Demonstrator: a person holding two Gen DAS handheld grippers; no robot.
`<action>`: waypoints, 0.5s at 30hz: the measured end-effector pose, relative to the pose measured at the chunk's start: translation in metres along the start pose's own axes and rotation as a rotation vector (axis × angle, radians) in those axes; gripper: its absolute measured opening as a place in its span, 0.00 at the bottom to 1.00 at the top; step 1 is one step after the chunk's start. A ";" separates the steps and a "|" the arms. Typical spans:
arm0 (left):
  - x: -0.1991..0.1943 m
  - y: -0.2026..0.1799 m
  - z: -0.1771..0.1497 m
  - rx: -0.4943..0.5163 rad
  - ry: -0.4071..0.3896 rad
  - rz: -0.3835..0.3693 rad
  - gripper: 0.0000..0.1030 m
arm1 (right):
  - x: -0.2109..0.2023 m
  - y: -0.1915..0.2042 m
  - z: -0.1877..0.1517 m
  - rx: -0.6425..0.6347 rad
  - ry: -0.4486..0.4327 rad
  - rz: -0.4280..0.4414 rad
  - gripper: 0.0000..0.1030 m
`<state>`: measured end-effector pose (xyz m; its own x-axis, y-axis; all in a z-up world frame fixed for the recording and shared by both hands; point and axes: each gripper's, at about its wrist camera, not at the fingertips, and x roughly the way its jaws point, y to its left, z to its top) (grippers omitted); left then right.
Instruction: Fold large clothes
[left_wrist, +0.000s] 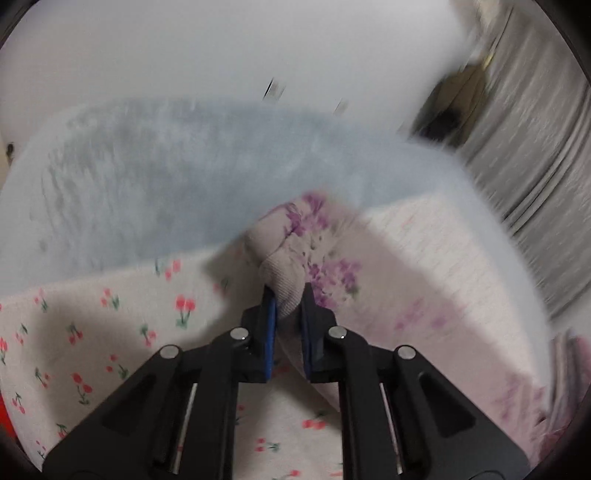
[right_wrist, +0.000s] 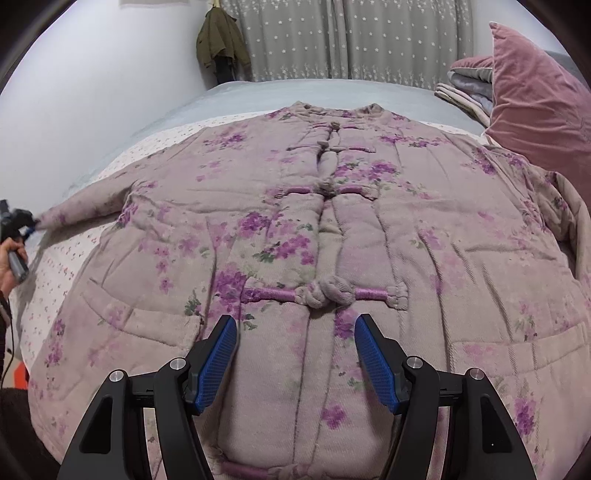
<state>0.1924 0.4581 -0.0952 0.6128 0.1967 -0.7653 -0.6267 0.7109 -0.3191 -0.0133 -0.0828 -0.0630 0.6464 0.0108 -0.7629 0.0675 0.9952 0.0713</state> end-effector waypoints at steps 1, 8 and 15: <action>0.005 0.001 -0.007 -0.005 0.014 0.015 0.17 | 0.000 -0.003 0.000 0.004 0.002 -0.004 0.66; -0.039 -0.021 -0.037 0.185 -0.059 0.099 0.71 | -0.009 -0.028 0.000 0.060 -0.013 -0.026 0.66; -0.080 -0.041 -0.038 0.334 -0.015 0.038 0.83 | -0.020 -0.055 0.003 0.142 -0.031 -0.066 0.66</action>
<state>0.1507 0.3881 -0.0421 0.6003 0.2354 -0.7644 -0.4587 0.8842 -0.0879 -0.0272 -0.1384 -0.0497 0.6597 -0.0589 -0.7492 0.2157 0.9698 0.1137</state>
